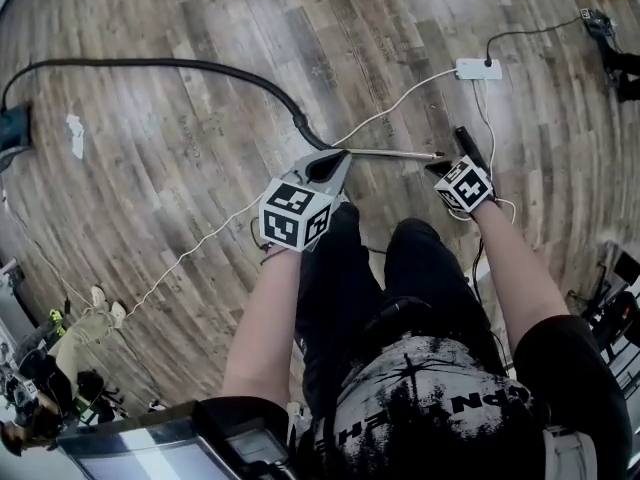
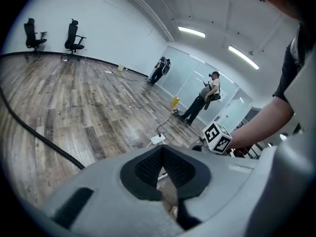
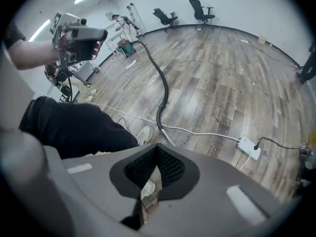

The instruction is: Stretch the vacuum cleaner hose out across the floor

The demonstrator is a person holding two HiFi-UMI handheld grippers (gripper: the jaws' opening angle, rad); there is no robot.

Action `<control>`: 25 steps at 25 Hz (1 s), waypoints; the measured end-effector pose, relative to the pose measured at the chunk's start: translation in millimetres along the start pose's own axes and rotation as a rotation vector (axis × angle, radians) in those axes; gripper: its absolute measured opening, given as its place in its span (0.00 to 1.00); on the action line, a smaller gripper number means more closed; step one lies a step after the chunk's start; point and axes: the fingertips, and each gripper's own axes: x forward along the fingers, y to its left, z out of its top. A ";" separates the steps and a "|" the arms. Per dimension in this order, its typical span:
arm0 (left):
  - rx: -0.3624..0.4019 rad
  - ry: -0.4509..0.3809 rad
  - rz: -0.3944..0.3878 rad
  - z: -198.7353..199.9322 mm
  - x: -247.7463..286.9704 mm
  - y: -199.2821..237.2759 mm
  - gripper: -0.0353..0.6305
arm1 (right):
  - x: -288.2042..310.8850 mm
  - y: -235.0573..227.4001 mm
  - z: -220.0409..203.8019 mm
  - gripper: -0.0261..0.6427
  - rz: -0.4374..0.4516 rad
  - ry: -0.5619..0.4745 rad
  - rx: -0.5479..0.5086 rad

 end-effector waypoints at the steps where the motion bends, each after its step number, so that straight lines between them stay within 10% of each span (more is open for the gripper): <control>1: -0.013 -0.019 0.004 9.0 -14.7 -2.0 0.06 | -16.9 7.2 9.5 0.05 -0.002 -0.018 0.005; 16: 0.006 -0.353 -0.096 200.6 -151.1 -42.5 0.06 | -218.8 85.7 199.1 0.05 -0.090 -0.507 -0.011; 25: 0.198 -0.448 -0.106 254.9 -200.2 -116.1 0.06 | -332.6 141.8 263.7 0.05 -0.011 -0.830 -0.173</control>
